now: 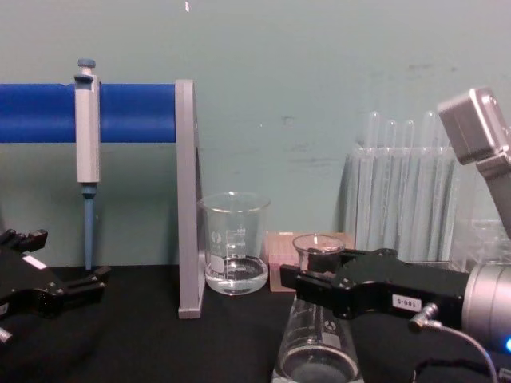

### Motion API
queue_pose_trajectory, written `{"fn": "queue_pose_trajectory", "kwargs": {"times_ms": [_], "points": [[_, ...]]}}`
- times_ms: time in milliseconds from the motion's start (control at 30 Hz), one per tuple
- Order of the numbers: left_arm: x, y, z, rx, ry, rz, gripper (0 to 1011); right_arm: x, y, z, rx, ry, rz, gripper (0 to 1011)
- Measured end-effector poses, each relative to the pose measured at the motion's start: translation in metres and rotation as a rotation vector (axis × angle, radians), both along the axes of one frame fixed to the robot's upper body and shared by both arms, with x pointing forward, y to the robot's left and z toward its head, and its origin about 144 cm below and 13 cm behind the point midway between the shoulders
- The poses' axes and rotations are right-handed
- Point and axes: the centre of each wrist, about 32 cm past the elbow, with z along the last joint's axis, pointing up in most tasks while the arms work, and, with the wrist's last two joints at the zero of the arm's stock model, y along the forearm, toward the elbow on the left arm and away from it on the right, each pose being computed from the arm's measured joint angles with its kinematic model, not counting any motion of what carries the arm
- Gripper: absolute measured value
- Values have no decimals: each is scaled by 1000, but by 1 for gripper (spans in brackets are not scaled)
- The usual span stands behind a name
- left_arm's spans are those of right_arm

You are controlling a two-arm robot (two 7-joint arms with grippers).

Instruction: Grasp the erlenmeyer flask with one hand, shake it three times, then place it back.

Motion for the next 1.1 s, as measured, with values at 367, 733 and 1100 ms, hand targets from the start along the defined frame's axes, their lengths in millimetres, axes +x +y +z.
{"fn": "queue_pose_trajectory", "kwargs": {"times_ms": [367, 733, 1100], "points": [[0, 0, 0, 0, 0, 0, 1001, 0, 0, 0, 1, 1, -1, 657], [0, 0, 0, 0, 0, 0, 1001, 0, 0, 0, 2, 2, -1, 963], [0, 0, 0, 0, 0, 0, 1001, 0, 0, 0, 3, 2, -1, 1000]]}}
